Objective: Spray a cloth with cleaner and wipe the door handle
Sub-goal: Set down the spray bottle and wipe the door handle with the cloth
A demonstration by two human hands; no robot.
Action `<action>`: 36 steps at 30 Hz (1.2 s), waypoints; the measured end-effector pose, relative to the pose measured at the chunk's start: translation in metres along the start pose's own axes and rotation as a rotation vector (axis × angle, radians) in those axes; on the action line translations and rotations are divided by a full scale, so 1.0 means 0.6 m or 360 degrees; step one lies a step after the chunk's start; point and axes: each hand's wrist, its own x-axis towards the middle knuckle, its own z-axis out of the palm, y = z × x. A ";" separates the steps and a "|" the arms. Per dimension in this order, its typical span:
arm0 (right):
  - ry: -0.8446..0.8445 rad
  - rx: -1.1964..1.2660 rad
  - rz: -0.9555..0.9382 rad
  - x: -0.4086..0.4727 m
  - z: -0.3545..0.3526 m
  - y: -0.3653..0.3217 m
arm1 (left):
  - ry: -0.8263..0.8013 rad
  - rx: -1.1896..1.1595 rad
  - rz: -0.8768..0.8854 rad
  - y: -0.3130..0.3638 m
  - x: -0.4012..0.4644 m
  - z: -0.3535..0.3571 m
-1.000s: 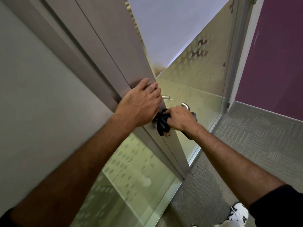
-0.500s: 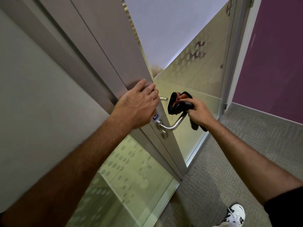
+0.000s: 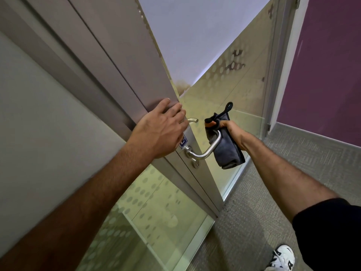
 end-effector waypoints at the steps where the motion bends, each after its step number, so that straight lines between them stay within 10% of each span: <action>1: -0.0025 0.0038 0.0020 0.002 0.001 -0.002 | -0.0008 0.0006 0.0002 0.000 0.001 0.000; 13: 0.0271 0.1442 0.0020 -0.020 0.158 0.173 | 0.0017 -0.0098 -0.0003 0.001 -0.001 0.001; 23: 0.0184 0.1414 0.0116 -0.092 0.163 0.172 | 0.0001 -0.0127 -0.0032 0.002 -0.002 -0.003; 26: 0.0686 0.1308 0.0064 -0.113 0.139 0.162 | -0.0018 -0.0078 -0.0009 0.002 -0.002 -0.004; 31: 0.1165 0.0554 -0.0822 -0.102 0.135 0.084 | -0.0031 -0.0105 -0.0007 0.001 -0.002 -0.007; 36: 0.1005 -0.1451 -0.1334 -0.020 0.094 0.091 | -0.0023 -0.0105 -0.0015 0.002 -0.005 -0.006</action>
